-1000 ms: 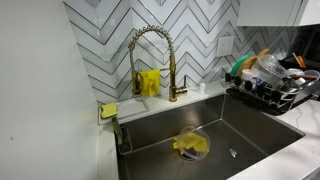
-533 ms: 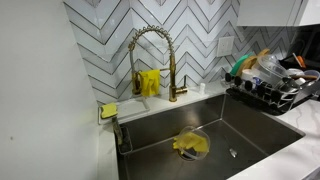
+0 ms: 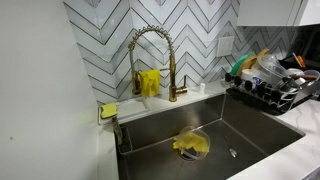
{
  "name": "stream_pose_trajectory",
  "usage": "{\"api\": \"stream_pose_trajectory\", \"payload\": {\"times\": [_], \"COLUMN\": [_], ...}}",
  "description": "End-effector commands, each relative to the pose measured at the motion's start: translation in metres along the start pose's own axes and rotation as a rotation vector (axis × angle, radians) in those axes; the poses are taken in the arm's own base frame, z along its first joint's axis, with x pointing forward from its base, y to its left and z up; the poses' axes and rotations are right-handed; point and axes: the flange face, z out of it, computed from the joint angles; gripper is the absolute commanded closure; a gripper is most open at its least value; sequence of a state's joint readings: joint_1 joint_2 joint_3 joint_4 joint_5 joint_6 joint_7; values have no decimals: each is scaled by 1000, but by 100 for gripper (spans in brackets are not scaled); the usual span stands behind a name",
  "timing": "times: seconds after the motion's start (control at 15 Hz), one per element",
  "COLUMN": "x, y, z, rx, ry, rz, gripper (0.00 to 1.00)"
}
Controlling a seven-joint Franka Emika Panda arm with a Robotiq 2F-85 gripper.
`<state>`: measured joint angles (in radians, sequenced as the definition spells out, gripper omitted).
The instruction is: Put the transparent lunch box upside down on the dish rack
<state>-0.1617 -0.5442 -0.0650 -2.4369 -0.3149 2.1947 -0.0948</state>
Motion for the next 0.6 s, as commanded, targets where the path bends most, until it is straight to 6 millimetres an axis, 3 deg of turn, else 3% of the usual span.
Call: {"api": "stream_pose_trajectory", "payload": {"times": [0.0, 0.2, 0.33, 0.53], "x": [52, 92, 113, 143], "y": [-43, -90, -114, -139], "z": [-32, -54, -58, -67], "rx": [-22, 34, 70, 151], "ry": [66, 83, 106, 216], "rz": [42, 82, 93, 111], "gripper": [0, 0, 0, 0]}}
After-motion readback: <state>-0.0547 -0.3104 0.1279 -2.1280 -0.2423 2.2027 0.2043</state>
